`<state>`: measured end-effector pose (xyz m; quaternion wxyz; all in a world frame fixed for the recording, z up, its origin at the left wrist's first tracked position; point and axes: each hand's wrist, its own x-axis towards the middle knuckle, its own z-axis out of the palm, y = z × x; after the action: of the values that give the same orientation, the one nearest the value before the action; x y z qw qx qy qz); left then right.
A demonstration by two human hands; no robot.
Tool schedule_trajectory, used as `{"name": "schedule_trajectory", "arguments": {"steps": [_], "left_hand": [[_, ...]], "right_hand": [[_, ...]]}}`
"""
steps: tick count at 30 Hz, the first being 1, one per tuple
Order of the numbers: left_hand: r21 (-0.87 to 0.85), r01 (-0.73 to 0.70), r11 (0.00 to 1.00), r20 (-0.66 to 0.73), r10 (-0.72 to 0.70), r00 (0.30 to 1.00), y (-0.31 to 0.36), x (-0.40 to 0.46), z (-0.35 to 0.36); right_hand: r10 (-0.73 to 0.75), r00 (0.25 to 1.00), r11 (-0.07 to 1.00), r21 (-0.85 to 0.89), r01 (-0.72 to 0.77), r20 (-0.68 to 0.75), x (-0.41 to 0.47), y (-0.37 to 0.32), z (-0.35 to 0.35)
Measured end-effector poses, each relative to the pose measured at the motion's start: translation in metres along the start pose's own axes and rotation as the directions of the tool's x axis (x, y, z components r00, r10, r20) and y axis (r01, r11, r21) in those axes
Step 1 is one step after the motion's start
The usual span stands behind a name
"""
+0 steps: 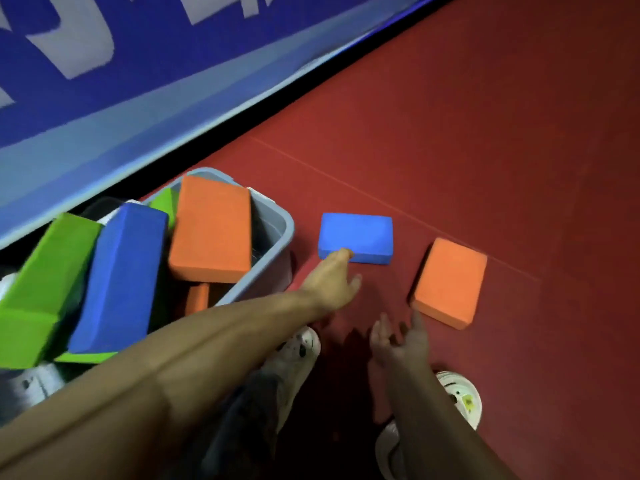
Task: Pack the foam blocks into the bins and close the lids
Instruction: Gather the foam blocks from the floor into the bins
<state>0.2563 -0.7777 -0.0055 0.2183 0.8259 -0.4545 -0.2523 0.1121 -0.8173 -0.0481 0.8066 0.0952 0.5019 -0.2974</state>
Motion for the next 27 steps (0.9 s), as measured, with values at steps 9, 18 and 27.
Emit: {"name": "schedule_trajectory", "arguments": {"steps": [9,18,27], "left_hand": [[-0.271,0.376,0.886,0.267,-0.307,0.914,-0.018,0.129,0.17],[-0.402,0.582,0.707,0.46,-0.394,0.796,0.001,0.184,0.251],[-0.483,0.706,0.518,0.557,-0.441,0.704,0.009,0.219,0.28]], "right_hand": [[0.0,0.981,0.931,0.359,0.071,-0.194,0.141,-0.078,-0.07],[0.017,0.974,0.993,0.122,0.012,-0.228,0.18,-0.111,-0.051],[-0.027,0.972,0.995,0.085,0.048,-0.233,0.216,-0.131,-0.043]]}}
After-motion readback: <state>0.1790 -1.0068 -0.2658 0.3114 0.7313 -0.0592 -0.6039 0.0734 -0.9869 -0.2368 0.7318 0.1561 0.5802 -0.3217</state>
